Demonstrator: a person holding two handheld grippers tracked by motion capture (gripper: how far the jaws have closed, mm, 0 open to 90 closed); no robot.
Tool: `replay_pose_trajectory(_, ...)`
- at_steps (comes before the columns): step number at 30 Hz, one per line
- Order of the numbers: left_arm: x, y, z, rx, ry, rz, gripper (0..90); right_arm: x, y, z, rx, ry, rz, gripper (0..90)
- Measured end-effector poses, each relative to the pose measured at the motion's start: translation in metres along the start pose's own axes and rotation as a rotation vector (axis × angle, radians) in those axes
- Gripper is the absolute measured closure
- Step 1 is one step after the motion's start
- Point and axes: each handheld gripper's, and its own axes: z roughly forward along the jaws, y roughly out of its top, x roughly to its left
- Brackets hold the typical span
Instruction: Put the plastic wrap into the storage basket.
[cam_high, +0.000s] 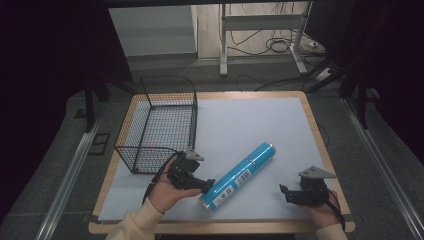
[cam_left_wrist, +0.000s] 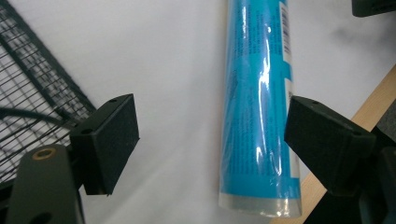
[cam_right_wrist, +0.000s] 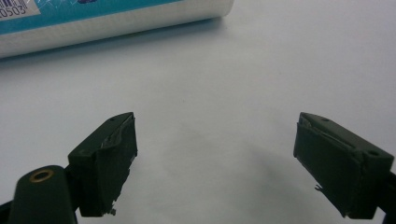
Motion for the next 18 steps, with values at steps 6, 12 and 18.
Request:
replay_pose_trajectory(6, -0.004, 0.005, 0.005, 0.011, -0.009, 0.016, 17.1, -0.001, 0.000, 0.000, 0.005, -0.004, 0.007, 14.2)
replay_pose_trajectory(12, -0.009, 0.014, 0.010, 0.007, -0.011, 0.028, 17.1, -0.001, 0.000, 0.000, 0.000, -0.002, 0.009, 14.3)
replay_pose_trajectory(18, -0.014, 0.022, 0.018, 0.021, -0.015, 0.040, 17.1, -0.002, 0.000, -0.001, -0.002, -0.007, 0.009, 14.4)
